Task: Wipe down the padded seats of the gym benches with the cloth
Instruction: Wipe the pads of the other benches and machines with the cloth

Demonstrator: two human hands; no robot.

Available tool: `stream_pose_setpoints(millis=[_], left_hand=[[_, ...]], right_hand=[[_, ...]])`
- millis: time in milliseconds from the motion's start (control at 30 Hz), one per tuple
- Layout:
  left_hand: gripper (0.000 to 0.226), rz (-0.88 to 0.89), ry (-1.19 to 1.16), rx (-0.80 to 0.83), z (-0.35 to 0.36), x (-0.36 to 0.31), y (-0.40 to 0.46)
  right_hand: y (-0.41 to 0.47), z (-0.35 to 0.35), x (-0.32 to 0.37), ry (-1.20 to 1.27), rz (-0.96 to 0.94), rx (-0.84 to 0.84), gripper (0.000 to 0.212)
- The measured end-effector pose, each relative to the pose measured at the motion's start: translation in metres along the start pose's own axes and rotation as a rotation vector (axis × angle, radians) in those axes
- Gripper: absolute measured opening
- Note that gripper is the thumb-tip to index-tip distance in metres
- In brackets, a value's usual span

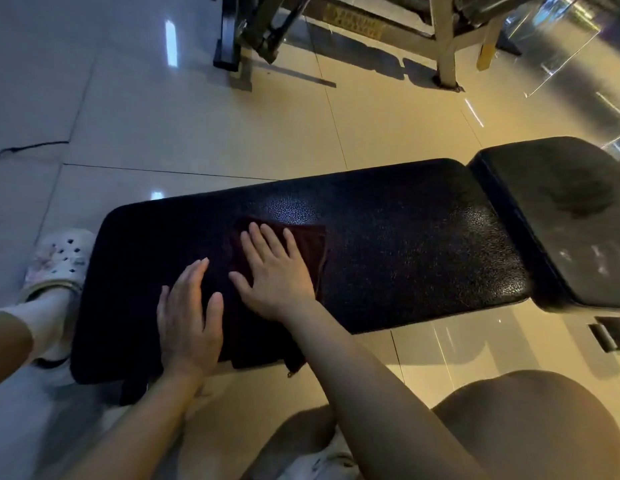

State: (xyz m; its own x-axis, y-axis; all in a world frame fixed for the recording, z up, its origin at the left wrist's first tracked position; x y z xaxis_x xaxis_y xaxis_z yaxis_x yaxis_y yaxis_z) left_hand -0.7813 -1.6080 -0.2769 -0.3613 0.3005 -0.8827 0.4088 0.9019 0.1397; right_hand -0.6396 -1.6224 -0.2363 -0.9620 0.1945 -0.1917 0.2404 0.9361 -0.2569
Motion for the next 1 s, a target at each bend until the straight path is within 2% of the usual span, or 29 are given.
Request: stream_pose_setpoints(millis=[67,133,267,367,433,500,633,800,933,1000], left_hand=[[0.056,-0.013,-0.014,0.0,-0.001,0.0,0.0],[0.057,-0.015,-0.002,0.006,0.0,-0.002,-0.001],[0.058,-0.031,0.123,0.019,0.003,-0.001,-0.001],[0.059,-0.028,0.202,0.033,0.007,0.0,-0.002],[0.058,-0.027,0.213,0.028,0.008,-0.001,-0.002],[0.057,-0.025,0.216,0.017,0.008,-0.001,-0.002],[0.056,-0.012,0.236,0.01,0.008,-0.002,-0.002],[0.053,-0.023,0.244,0.016,0.009,0.001,-0.002],[0.049,-0.077,0.077,0.008,0.001,-0.005,-0.001],[0.039,-0.071,0.074,-0.013,-0.011,-0.003,-0.004]], right_hand=[[-0.016,0.003,0.003,0.005,-0.066,-0.014,0.066],[-0.035,0.005,-0.014,0.019,-0.017,-0.025,0.068],[-0.077,0.003,-0.098,0.01,0.329,-0.077,0.09],[-0.121,0.0,-0.196,-0.028,0.599,-0.079,0.092],[-0.142,-0.001,-0.243,-0.014,0.698,-0.028,0.091],[-0.147,0.001,-0.259,-0.034,0.724,-0.026,0.091],[-0.137,0.005,-0.231,-0.068,0.707,-0.089,0.088],[-0.107,0.005,-0.147,-0.036,0.465,-0.096,0.088],[-0.075,0.011,-0.063,-0.023,0.237,-0.063,0.077],[-0.06,0.011,-0.026,-0.033,0.119,-0.052,0.075]])
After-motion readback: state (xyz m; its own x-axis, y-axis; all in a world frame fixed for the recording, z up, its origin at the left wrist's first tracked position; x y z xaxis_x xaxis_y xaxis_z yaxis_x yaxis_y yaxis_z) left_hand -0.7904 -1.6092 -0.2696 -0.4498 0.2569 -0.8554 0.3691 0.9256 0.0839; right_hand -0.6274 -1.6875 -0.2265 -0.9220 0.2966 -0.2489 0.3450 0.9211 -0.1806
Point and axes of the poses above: each hand's wrist, its own y-axis towards the middle knuckle, its own z-axis out of the palm, x = y × z, the point moved 4 cm from there along y, towards the middle knuckle, and after that the axes turned 11 degrees about -y, right-handed, at the moved point
